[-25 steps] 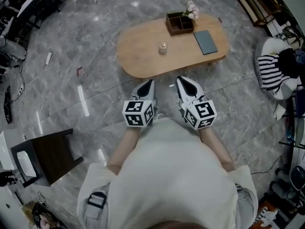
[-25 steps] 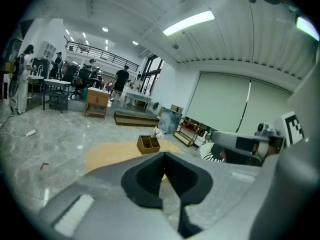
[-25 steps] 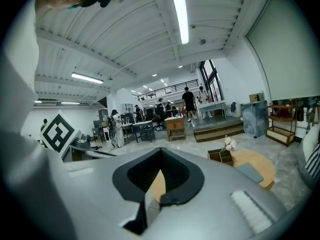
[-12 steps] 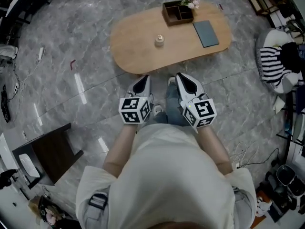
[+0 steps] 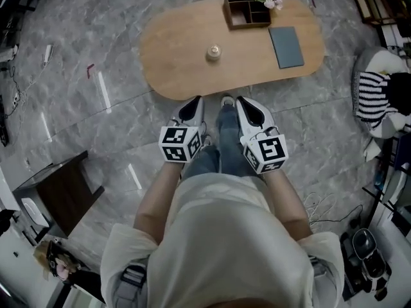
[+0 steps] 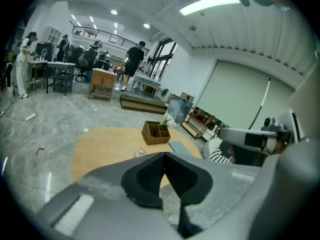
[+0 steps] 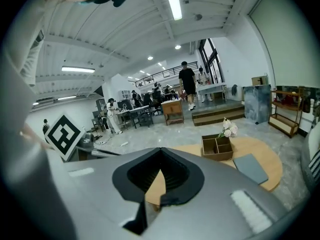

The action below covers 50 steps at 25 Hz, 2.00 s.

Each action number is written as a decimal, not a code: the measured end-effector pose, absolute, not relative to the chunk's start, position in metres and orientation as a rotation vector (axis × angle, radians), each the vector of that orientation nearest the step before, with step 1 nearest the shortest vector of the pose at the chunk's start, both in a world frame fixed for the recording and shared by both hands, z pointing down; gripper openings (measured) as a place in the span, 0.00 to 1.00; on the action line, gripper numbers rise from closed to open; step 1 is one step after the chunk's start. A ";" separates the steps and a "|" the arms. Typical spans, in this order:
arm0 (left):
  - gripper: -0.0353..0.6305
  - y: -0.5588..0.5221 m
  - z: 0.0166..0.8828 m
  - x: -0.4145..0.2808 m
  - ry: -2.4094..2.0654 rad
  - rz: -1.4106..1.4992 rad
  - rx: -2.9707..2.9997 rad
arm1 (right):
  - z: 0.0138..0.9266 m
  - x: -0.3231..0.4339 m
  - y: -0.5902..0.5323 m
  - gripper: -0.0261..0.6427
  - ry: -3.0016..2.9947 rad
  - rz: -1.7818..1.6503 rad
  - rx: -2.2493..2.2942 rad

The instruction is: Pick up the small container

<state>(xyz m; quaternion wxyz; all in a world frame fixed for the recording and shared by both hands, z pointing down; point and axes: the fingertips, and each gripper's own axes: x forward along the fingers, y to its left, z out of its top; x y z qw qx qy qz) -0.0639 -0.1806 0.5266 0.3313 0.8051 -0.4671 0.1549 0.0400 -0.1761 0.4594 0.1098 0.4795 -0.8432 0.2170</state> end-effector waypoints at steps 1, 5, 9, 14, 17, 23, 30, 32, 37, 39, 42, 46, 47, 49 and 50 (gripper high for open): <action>0.06 -0.188 0.535 -0.061 -1.221 0.409 2.100 | 0.467 0.043 -0.184 0.04 -2.470 0.649 1.404; 0.06 -0.219 0.568 -0.052 -1.226 0.405 2.070 | 0.495 0.052 -0.212 0.04 -2.443 0.671 1.379; 0.06 -0.241 0.604 -0.045 -1.235 0.433 2.050 | 0.521 0.058 -0.230 0.04 -2.424 0.683 1.346; 0.06 -0.269 0.651 -0.037 -1.239 0.502 2.052 | 0.552 0.065 -0.254 0.04 -2.404 0.719 1.316; 0.06 -0.284 0.678 -0.034 -1.244 0.539 2.041 | 0.569 0.067 -0.268 0.04 -2.399 0.737 1.304; 0.21 -0.309 0.725 -0.022 -1.217 0.614 2.075 | 0.598 0.068 -0.286 0.04 -2.399 0.779 1.272; 0.45 -0.337 0.778 -0.016 -1.235 0.717 2.115 | 0.632 0.076 -0.294 0.04 -2.373 0.847 1.263; 0.50 -0.345 0.791 -0.015 -1.244 0.746 2.129 | 0.639 0.078 -0.297 0.04 -2.369 0.862 1.262; 0.53 -0.362 0.813 -0.007 -1.260 0.832 2.174 | 0.655 0.081 -0.299 0.04 -2.354 0.898 1.246; 0.54 -0.367 0.822 -0.004 -1.269 0.856 2.177 | 0.661 0.083 -0.300 0.04 -2.345 0.916 1.243; 0.56 -0.373 0.834 0.001 -1.276 0.875 2.170 | 0.669 0.084 -0.301 0.04 -2.336 0.941 1.241; 0.56 -0.382 0.841 0.005 -1.272 0.916 2.186 | 0.672 0.082 -0.303 0.04 -2.341 0.973 1.224; 0.56 -0.383 0.843 0.005 -1.272 0.930 2.189 | 0.671 0.082 -0.303 0.04 -2.343 0.986 1.221; 0.56 -0.384 0.846 0.006 -1.271 0.956 2.189 | 0.671 0.083 -0.306 0.04 -2.345 1.009 1.223; 0.56 -0.384 0.848 0.006 -1.271 0.964 2.189 | 0.670 0.083 -0.307 0.04 -2.346 1.016 1.229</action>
